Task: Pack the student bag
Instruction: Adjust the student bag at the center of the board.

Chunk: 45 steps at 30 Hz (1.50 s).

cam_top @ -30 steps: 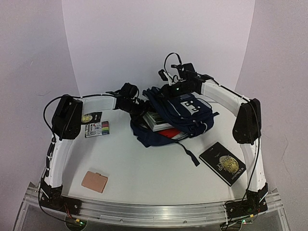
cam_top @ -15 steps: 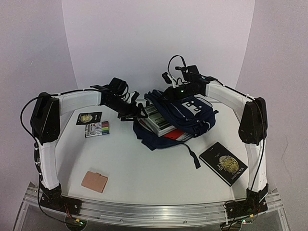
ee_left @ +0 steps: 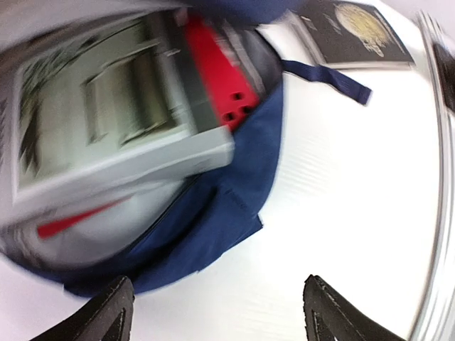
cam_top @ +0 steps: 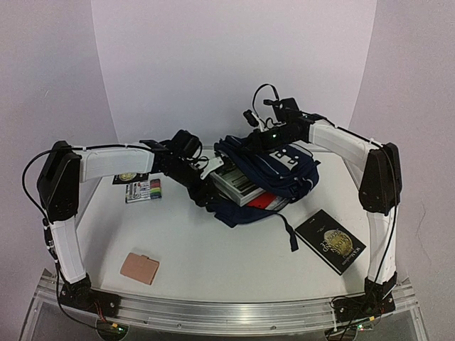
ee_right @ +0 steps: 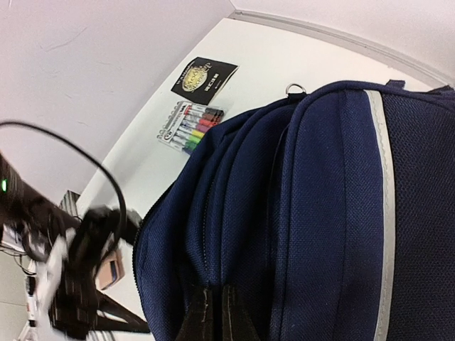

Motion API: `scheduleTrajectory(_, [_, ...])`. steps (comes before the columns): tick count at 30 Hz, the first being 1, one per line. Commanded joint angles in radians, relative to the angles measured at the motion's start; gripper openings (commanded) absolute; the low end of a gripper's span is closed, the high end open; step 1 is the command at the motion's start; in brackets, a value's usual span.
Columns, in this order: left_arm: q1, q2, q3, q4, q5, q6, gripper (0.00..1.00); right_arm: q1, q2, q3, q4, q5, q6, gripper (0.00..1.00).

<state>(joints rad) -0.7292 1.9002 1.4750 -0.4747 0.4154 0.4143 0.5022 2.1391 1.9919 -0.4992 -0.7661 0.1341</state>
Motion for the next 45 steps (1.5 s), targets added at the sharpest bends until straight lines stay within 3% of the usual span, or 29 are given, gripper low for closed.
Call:
scheduleTrajectory(1, [-0.002,0.058,0.028,0.071,-0.033,0.162,0.77,-0.006,-0.07,-0.002,0.022,-0.099,0.07,0.0])
scheduleTrajectory(8, [-0.013,0.195,0.158,0.029,-0.028,0.229,0.69,-0.009,-0.082,-0.023,0.022,-0.119,0.09,0.0])
scheduleTrajectory(13, [-0.028,0.278,0.227,-0.006,-0.042,0.228,0.74,-0.01,-0.087,-0.036,0.021,-0.127,0.088,0.0])
scheduleTrajectory(15, [-0.046,0.289,0.23,-0.017,-0.043,0.228,0.71,-0.011,-0.086,-0.04,0.02,-0.124,0.082,0.0])
scheduleTrajectory(23, [-0.149,0.228,0.212,-0.083,-0.012,0.184,0.09,-0.036,-0.043,-0.022,0.005,-0.068,0.044,0.0])
scheduleTrajectory(25, [-0.162,0.2,0.224,-0.103,-0.022,0.174,0.01,-0.041,-0.032,-0.019,-0.003,-0.054,0.027,0.0])
scheduleTrajectory(34, [-0.229,0.034,0.168,-0.016,-0.132,0.247,0.0,-0.052,-0.018,-0.044,-0.039,0.041,-0.075,0.0])
scheduleTrajectory(42, [-0.257,-0.047,0.068,0.151,-0.205,0.25,0.0,-0.06,-0.007,-0.057,-0.091,0.086,-0.197,0.0])
scheduleTrajectory(45, [-0.272,-0.057,0.056,0.138,-0.237,0.282,0.0,-0.061,0.001,-0.068,-0.128,0.142,-0.252,0.0])
